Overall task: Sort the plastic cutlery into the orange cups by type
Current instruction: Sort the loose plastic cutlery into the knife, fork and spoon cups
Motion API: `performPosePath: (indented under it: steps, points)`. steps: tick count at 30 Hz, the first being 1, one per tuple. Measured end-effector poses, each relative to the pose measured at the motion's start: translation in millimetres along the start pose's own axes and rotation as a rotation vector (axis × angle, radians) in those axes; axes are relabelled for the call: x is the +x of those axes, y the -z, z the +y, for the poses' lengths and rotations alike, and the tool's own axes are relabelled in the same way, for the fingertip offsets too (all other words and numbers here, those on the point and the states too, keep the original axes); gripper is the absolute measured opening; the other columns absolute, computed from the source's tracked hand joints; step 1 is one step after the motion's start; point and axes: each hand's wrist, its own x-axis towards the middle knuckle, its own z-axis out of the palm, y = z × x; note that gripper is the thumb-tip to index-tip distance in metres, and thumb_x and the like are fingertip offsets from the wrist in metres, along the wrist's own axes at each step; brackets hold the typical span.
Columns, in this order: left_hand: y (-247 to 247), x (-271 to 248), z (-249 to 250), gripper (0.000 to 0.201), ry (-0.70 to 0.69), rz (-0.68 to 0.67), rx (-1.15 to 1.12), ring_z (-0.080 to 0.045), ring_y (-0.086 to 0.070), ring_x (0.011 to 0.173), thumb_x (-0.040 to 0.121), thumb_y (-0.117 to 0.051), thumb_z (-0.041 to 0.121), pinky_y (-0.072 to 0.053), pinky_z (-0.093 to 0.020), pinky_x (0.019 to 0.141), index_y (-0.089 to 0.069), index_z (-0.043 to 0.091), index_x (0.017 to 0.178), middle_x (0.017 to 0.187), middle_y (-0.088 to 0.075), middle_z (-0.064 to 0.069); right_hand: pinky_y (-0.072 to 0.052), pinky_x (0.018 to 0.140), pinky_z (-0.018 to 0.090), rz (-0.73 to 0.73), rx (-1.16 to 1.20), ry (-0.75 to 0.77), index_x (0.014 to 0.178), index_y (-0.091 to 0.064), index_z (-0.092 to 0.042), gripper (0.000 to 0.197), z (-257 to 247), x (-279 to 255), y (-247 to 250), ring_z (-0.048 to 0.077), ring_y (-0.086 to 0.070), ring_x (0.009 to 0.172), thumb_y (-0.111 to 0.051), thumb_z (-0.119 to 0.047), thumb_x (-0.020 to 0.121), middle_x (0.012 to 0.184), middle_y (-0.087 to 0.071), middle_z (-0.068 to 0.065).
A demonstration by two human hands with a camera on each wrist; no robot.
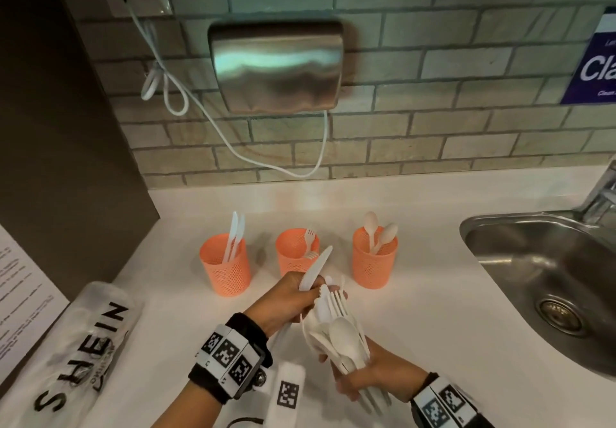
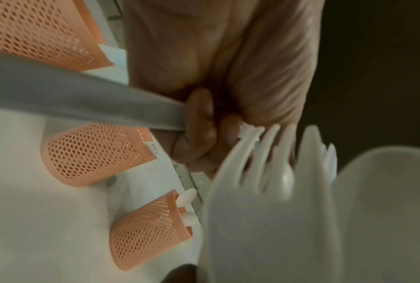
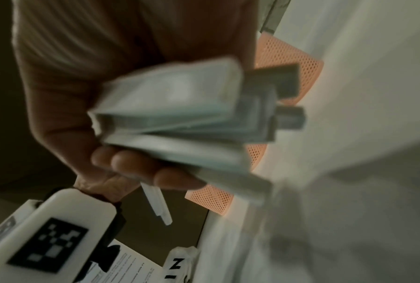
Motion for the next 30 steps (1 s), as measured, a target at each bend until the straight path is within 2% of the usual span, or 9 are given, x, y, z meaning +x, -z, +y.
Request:
performPosePath:
  steps: [4, 8, 11, 14, 16, 20, 23, 26, 30]
  points:
    - [1.4, 2.3, 6.9, 0.022, -0.077, 0.129, 0.042, -0.005, -0.030, 0.039, 0.089, -0.059, 0.015, -0.025, -0.015, 0.041, -0.060, -0.002, 0.074, 0.054, -0.039, -0.003, -0.044, 0.052, 0.021, -0.048, 0.157, 0.006, 0.101, -0.054, -0.011, 0.040, 1.7, 0.2, -0.7, 0.012, -0.050, 0.049, -0.063, -0.005, 0.062, 0.061, -0.056, -0.001]
    - [4.8, 2.7, 9.4, 0.029, -0.162, 0.259, -0.093, -0.004, -0.028, 0.038, 0.089, -0.060, 0.019, -0.023, -0.014, 0.039, -0.050, 0.014, 0.062, 0.043, -0.034, 0.011, -0.040, 0.050, 0.022, -0.145, 0.373, -0.012, 0.105, -0.050, -0.008, 0.041, 4.7, 2.5, 1.4, 0.009, -0.046, 0.043, -0.057, -0.004, 0.064, 0.058, -0.052, -0.002]
    - [-5.0, 1.7, 5.1, 0.030, -0.080, 0.132, -0.071, -0.019, -0.042, 0.058, 0.082, -0.062, 0.042, -0.029, -0.024, 0.050, -0.061, 0.013, 0.081, 0.064, -0.048, -0.011, -0.040, 0.051, 0.020, -0.244, 0.500, -0.007, 0.107, -0.047, -0.012, 0.039, 4.1, 3.1, 1.3, 0.006, -0.046, 0.047, -0.048, -0.002, 0.070, 0.060, -0.052, -0.006]
    - [-9.9, 1.5, -1.5, 0.045, -0.058, 0.070, -0.086, -0.027, -0.041, 0.065, 0.072, -0.061, 0.055, -0.027, -0.028, 0.053, -0.063, 0.011, 0.082, 0.075, -0.048, -0.019, -0.041, 0.055, 0.018, -0.292, 0.544, -0.002, 0.110, -0.045, -0.014, 0.040, 3.7, 5.6, -0.5, 0.003, -0.049, 0.051, -0.042, 0.000, 0.073, 0.065, -0.054, -0.009]
    - [-9.1, 3.7, -1.6, 0.042, -0.067, 0.110, -0.080, -0.023, -0.040, 0.059, 0.082, -0.057, 0.051, -0.028, -0.027, 0.052, -0.059, 0.009, 0.081, 0.067, -0.049, -0.015, -0.041, 0.054, 0.018, -0.281, 0.537, -0.008, 0.111, -0.048, -0.014, 0.040, 5.8, 6.3, 0.5, 0.003, -0.049, 0.051, -0.043, -0.001, 0.074, 0.064, -0.053, -0.009]
    - [4.3, 9.0, 11.6, 0.036, -0.199, 0.434, -0.242, -0.007, -0.042, 0.041, 0.099, -0.037, 0.025, -0.029, -0.015, 0.039, -0.057, 0.012, 0.072, 0.050, -0.062, 0.003, -0.039, 0.050, 0.019, -0.210, 0.482, -0.044, 0.107, -0.052, -0.011, 0.038, 7.6, 5.2, 2.2, 0.007, -0.045, 0.047, -0.049, -0.003, 0.070, 0.060, -0.048, -0.003]
    - [22.2, 12.8, 15.0, 0.035, -0.274, 0.598, -0.342, -0.009, -0.053, 0.044, 0.100, -0.034, 0.026, -0.045, -0.020, 0.049, -0.054, 0.013, 0.075, 0.043, -0.054, 0.003, -0.037, 0.048, 0.021, -0.122, 0.412, -0.052, 0.103, -0.053, -0.008, 0.039, 9.2, 5.1, 2.0, 0.009, -0.043, 0.044, -0.053, -0.004, 0.065, 0.059, -0.050, -0.002]
    - [26.2, 7.6, 17.2, 0.027, -0.287, 0.588, -0.330, -0.007, -0.041, 0.035, 0.100, -0.035, 0.023, -0.042, -0.019, 0.042, -0.053, 0.013, 0.083, 0.045, -0.035, 0.005, -0.037, 0.047, 0.021, -0.046, 0.359, -0.045, 0.102, -0.051, -0.006, 0.041, 11.2, 8.0, -0.2, 0.011, -0.043, 0.043, -0.056, -0.006, 0.061, 0.058, -0.051, -0.002]
    - [19.3, -4.2, 16.6, 0.015, -0.258, 0.505, -0.138, -0.002, -0.026, 0.030, 0.094, -0.051, 0.017, -0.022, -0.012, 0.033, -0.062, 0.010, 0.087, 0.040, -0.034, 0.010, -0.039, 0.048, 0.022, 0.009, 0.396, -0.055, 0.102, -0.050, -0.007, 0.045, 14.5, 12.8, -0.9, 0.011, -0.044, 0.042, -0.059, -0.007, 0.058, 0.058, -0.053, -0.002]
